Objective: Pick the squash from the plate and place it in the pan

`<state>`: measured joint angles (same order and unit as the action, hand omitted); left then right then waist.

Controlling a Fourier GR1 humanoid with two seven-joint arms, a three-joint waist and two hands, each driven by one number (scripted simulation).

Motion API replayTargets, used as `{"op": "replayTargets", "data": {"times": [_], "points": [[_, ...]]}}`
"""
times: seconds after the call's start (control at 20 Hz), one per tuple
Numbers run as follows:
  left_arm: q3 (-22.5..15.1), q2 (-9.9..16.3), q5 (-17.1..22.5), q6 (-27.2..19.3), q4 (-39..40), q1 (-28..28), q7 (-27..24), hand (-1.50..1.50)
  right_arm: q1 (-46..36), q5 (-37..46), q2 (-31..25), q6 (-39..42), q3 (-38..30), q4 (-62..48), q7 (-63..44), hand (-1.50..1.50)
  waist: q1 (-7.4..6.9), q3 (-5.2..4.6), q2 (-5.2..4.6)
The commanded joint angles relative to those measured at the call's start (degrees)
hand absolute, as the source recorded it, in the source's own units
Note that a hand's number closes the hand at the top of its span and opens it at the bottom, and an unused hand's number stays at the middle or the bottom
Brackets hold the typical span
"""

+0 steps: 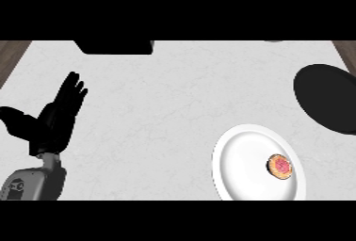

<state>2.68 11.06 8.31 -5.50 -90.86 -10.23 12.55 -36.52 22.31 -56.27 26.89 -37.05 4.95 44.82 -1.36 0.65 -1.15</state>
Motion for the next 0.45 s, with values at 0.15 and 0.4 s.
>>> {"op": "replayTargets", "data": {"times": [0.15,0.4], "points": [[0.68,0.37,0.79,0.57,-0.51,0.77,0.31,0.00,5.31,-2.32,-2.64,12.00,-1.50,1.85,7.66,-1.50,0.23,0.13,0.16],[0.15,-0.09,-0.48,-0.21,0.38,0.04,-0.20,0.00,8.33,-2.65,-1.78,11.33,-1.02,3.69,8.35,-1.50,0.47,0.07,0.11]]}}
